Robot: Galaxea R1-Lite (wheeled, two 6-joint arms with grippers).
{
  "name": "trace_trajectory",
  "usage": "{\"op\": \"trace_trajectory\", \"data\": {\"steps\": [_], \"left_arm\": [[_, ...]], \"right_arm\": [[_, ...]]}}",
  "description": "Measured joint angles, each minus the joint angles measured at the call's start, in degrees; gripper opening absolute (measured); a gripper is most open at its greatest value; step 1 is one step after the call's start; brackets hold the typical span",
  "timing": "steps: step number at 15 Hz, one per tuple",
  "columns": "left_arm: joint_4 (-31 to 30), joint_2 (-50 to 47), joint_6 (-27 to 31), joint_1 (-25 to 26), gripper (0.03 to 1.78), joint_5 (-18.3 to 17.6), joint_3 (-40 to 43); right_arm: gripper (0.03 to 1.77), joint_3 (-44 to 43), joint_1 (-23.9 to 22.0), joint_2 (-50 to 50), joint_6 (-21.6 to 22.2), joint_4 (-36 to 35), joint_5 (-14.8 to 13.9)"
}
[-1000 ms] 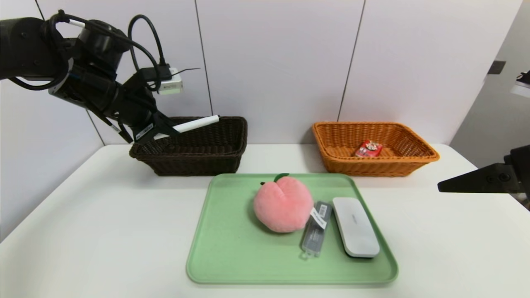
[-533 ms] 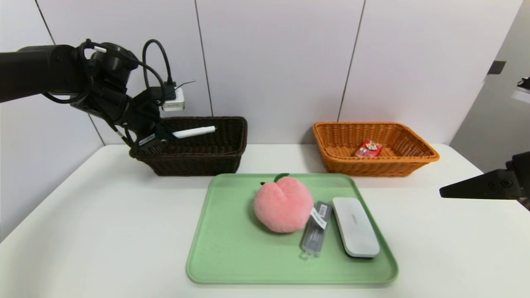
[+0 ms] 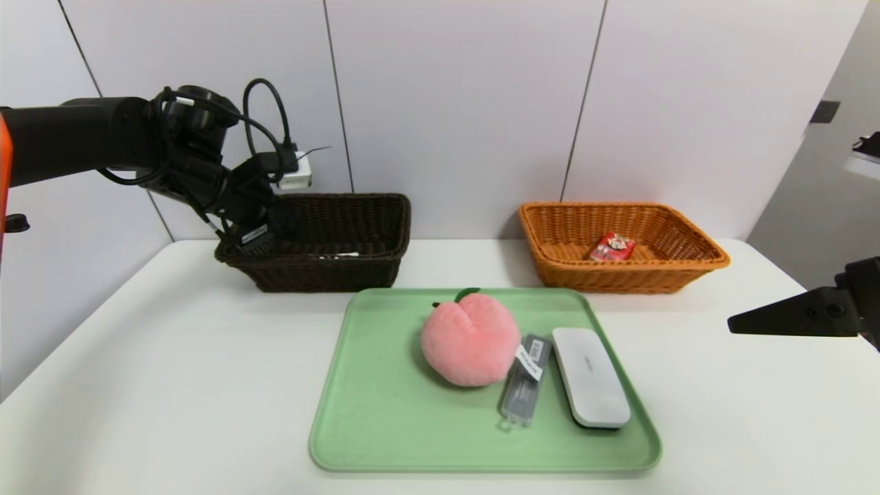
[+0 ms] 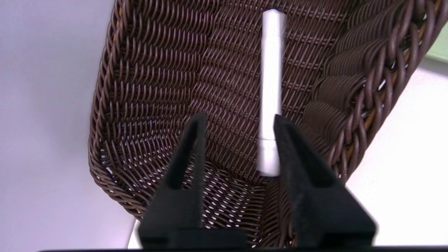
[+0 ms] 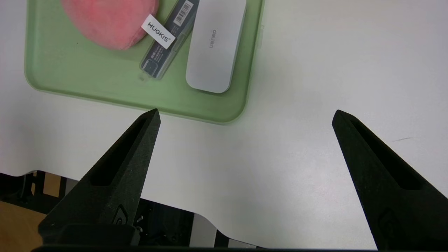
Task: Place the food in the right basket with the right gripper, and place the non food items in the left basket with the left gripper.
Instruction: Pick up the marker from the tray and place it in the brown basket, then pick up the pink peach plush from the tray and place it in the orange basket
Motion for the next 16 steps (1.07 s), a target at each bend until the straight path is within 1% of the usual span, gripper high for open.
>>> {"op": "trace_trajectory", "data": {"steps": [3,5,7,8,9,10,11,12,14,16], "left_arm": [[-2.0,-0.2,-2.5,0.3,1.06,0.0,0.0],[-2.4,-1.0,-6.5,0.5,1.20,-0.1,0.0],[-2.3,-2.4,-13.7,0.4,1.32,-0.2,-0.1],[-1.9,-3.7,-18.2,0.4,1.37,-0.7,0.3],[-1.6,-5.2,-22.3,0.3,1.41,-1.6,1.2],[-1.3,-7.0,-26.1,0.2,1.44,-3.3,2.6],[-1.3,-9.4,-30.2,0.1,1.47,-5.5,5.0],[-1.2,-11.3,-33.2,-0.2,1.50,-6.7,7.4],[-1.2,-15.8,-39.8,-1.1,1.54,-7.4,13.5],[-0.9,-20.2,-47.8,-2.3,1.58,-7.5,19.2]], "right_arm": [[1.70,0.0,0.0,0.0,0.2,0.0,0.0],[1.70,0.0,0.0,-0.1,0.3,0.0,0.0],[1.70,0.0,0.0,-0.2,0.3,0.0,0.0],[1.70,0.0,0.0,-0.2,0.3,-0.1,0.0],[1.70,0.0,0.0,-0.1,0.4,-0.4,0.0],[1.70,0.0,0.0,-0.1,0.4,-1.4,-0.1],[1.70,0.0,0.0,0.0,0.5,-2.2,-0.1],[1.70,0.0,0.0,0.1,0.5,-2.4,-0.1],[1.70,0.0,0.1,0.6,0.2,-2.6,0.0],[1.70,-0.2,1.0,1.8,0.0,-5.3,0.0]]}}
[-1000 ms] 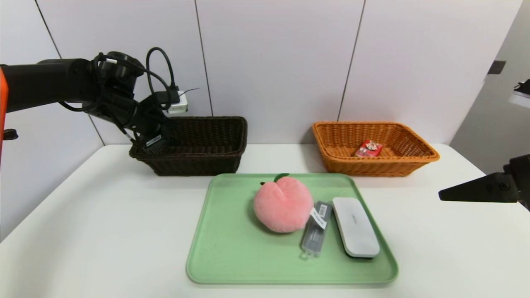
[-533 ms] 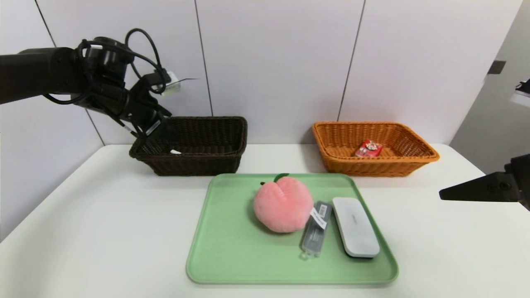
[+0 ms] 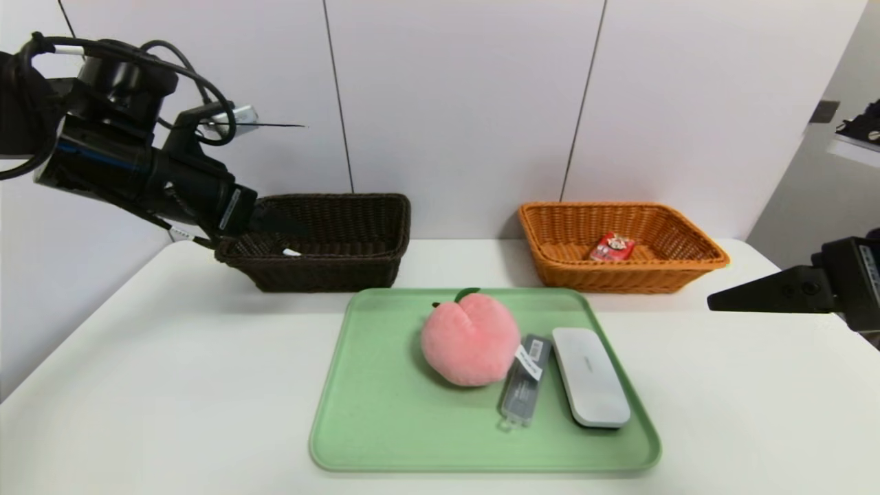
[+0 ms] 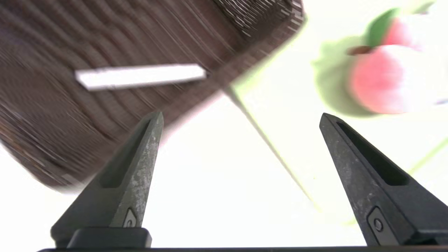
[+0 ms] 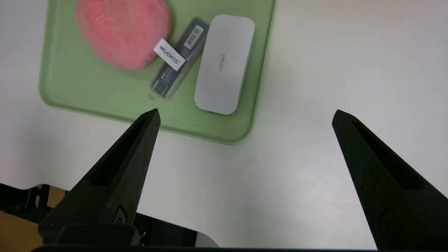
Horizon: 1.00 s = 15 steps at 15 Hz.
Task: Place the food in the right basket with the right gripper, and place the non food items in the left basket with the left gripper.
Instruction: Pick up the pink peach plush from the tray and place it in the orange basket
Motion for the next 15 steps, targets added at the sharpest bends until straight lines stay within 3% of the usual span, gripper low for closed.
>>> {"op": "trace_trajectory", "data": {"steps": [4,8,11,15], "left_arm": [[0.1,-9.0,-13.4,-3.1,1.63,0.1,10.3],[-0.5,-15.7,-17.0,-7.0,1.66,1.2,19.7],[-0.9,-18.5,-20.1,-9.7,1.67,5.8,22.6],[-0.9,-19.1,-22.5,-13.6,1.68,13.9,23.9]], "right_arm": [[1.70,-1.4,3.6,4.4,-0.3,-3.8,-0.2],[1.70,-4.7,9.0,11.1,-0.5,-5.9,-0.9],[1.70,-5.9,12.6,16.2,-0.3,-13.0,-1.0],[1.70,-8.7,16.2,22.9,-0.2,-14.4,-3.6]]}}
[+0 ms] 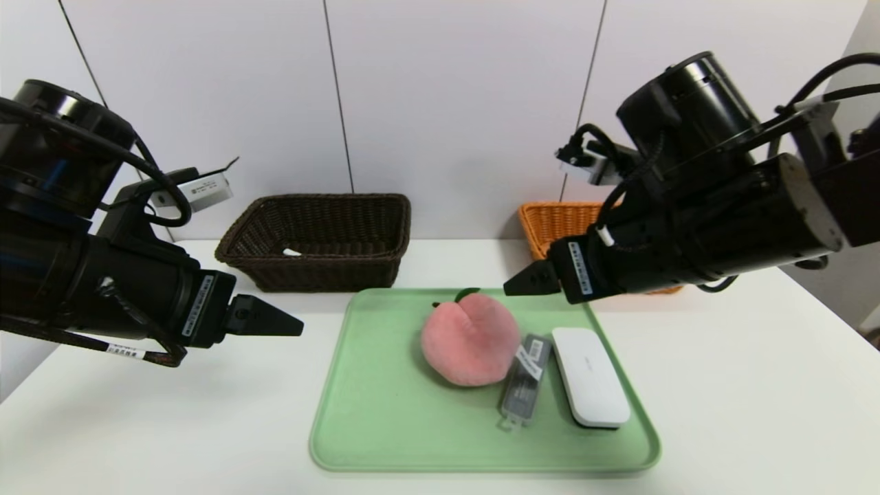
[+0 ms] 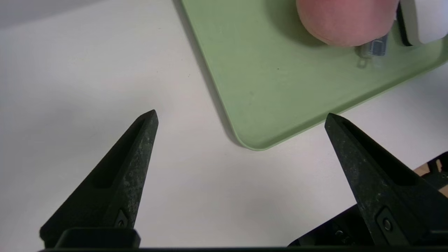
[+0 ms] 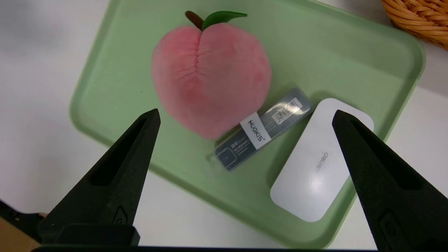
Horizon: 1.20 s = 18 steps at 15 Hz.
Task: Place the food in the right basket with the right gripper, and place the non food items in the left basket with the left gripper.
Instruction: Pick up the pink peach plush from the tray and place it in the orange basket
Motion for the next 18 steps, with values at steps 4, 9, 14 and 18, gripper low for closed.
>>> {"op": "trace_trajectory", "data": {"steps": [4,9,14,18], "left_arm": [[-0.7,-0.1,0.1,-1.4,1.69,1.0,0.8],[-0.7,-0.1,0.1,-1.6,1.69,1.0,1.2],[-0.7,-0.5,0.2,-1.7,1.69,1.0,1.9],[-0.7,-0.8,0.4,-1.6,1.69,1.1,2.7]], "right_arm": [[1.70,-4.0,2.1,6.3,-0.1,-0.1,-2.0],[1.70,-7.7,2.5,12.9,-1.2,-0.1,-2.5],[1.70,-10.9,2.5,18.5,-1.1,0.0,-2.2],[1.70,-12.3,2.6,20.9,-0.6,0.1,-1.5]]}}
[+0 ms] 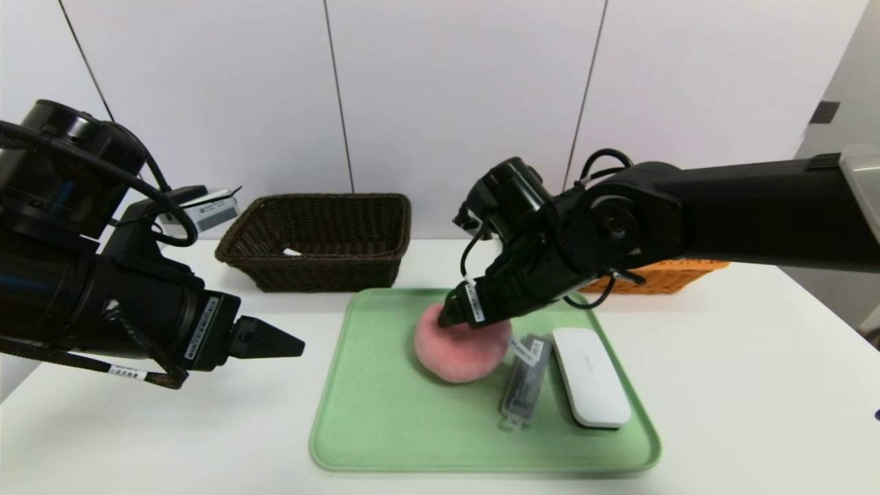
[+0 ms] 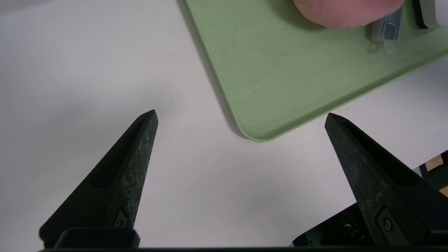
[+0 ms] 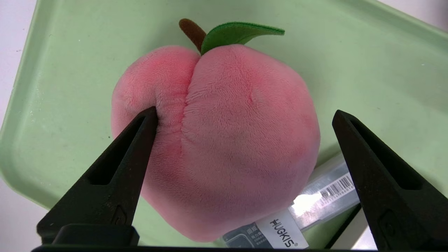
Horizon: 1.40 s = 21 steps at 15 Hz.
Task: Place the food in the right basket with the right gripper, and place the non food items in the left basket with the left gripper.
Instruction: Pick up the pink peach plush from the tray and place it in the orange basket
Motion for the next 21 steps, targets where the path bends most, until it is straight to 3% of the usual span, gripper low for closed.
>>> {"op": "trace_trajectory", "data": {"steps": [7,11,16,21], "left_arm": [[0.0,0.0,0.0,0.0,1.69,0.0,0.3],[-0.4,0.0,0.0,0.0,1.69,0.1,0.4],[-2.0,0.1,0.1,0.0,1.69,0.0,1.0],[-2.1,0.0,0.0,0.0,1.69,0.0,1.0]], "right_arm": [[1.65,0.0,0.2,2.0,1.2,0.0,0.8],[1.06,0.1,0.2,2.3,1.2,0.0,1.6],[0.61,-0.1,0.0,1.3,1.1,-0.1,1.6],[0.58,-0.3,-0.4,-3.4,0.9,-1.9,0.3]]}}
